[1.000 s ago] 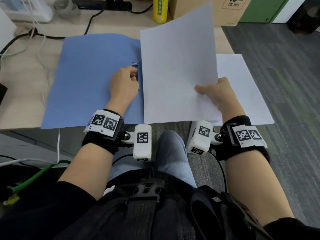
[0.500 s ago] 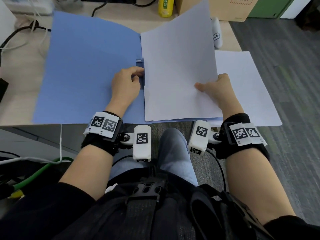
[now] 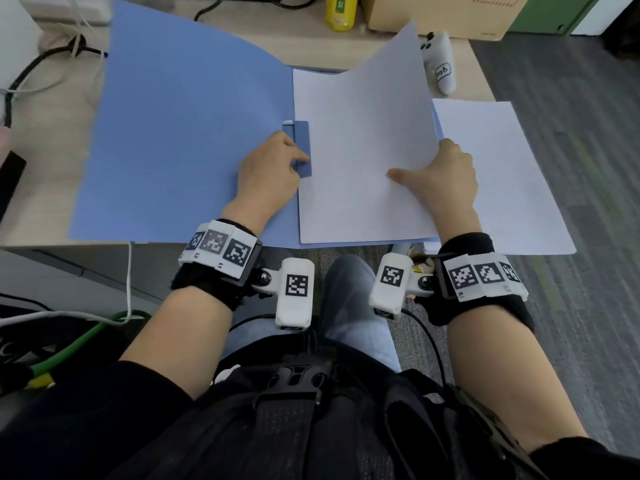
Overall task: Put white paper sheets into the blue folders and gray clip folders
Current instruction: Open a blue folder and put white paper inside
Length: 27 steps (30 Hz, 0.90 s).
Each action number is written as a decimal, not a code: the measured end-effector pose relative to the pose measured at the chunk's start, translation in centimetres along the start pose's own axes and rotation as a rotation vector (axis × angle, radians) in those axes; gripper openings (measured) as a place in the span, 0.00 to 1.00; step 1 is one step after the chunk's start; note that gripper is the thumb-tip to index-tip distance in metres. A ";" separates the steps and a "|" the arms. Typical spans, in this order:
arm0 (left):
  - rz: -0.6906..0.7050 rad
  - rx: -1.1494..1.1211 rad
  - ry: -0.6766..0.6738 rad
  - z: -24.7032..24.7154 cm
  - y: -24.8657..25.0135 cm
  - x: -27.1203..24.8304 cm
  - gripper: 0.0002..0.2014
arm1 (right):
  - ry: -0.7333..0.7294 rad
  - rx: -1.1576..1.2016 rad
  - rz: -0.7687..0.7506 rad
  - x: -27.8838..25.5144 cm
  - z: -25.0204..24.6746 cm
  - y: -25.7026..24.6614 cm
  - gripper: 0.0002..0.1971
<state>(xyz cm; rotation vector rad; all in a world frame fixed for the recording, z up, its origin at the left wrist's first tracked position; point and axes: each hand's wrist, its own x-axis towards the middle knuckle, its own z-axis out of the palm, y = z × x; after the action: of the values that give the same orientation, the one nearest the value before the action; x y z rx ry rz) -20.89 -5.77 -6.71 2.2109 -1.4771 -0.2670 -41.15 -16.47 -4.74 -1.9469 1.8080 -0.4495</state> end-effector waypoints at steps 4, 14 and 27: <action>0.010 0.091 -0.033 -0.3 0.6 -0.1 0.20 | 0.049 -0.077 -0.024 -0.5 -0.1 -0.5 0.43; 0.135 0.377 -0.149 -1.0 1.0 -1.4 0.21 | -0.146 0.001 -0.560 -3.0 3.0 -4.8 0.18; -0.138 0.270 0.032 -8.0 -5.4 -3.3 0.20 | -0.464 -0.423 -0.556 -7.7 5.0 -12.9 0.20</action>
<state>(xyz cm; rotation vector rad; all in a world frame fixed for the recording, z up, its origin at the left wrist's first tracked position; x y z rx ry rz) -14.56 1.09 -2.60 2.5231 -1.4161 -0.0787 -28.31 -7.75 -1.74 -2.5761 1.1164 0.2421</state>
